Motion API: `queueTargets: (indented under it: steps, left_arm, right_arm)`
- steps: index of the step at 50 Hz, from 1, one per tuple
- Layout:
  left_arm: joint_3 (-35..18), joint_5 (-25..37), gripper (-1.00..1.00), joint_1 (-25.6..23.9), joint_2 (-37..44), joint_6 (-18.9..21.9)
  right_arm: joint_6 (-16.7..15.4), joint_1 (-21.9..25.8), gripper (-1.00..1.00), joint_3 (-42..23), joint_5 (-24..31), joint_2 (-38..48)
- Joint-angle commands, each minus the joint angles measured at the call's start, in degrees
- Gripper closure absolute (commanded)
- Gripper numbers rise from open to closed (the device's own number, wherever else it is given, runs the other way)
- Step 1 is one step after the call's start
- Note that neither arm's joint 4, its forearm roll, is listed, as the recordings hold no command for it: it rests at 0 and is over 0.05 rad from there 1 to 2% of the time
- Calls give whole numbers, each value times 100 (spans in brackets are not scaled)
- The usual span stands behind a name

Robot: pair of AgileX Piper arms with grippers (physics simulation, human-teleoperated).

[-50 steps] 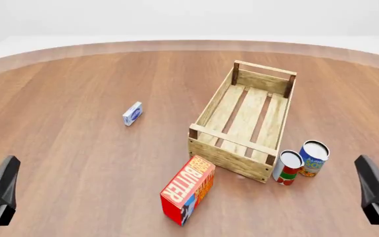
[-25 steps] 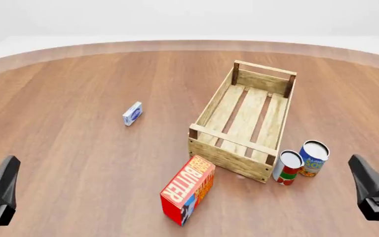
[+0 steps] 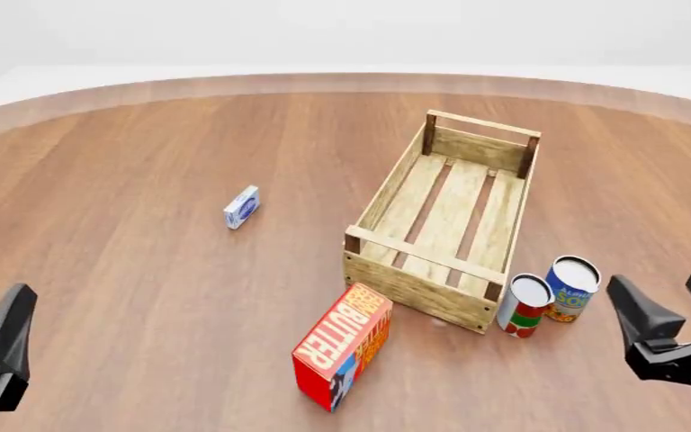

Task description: Pick up the tomato sauce, and put it in the wooden tray.

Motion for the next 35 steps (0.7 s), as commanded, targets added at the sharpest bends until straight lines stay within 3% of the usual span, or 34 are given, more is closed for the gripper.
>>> queueTargets:
  steps: [1,35]
  left_arm:
    - [0,0,-100,0,0,0]
    - [0,0,-100,0,0,0]
  right_arm:
    - [-54,57,-100,28,-397,572]
    - [-103,320,-100,-7,-1014,1604]
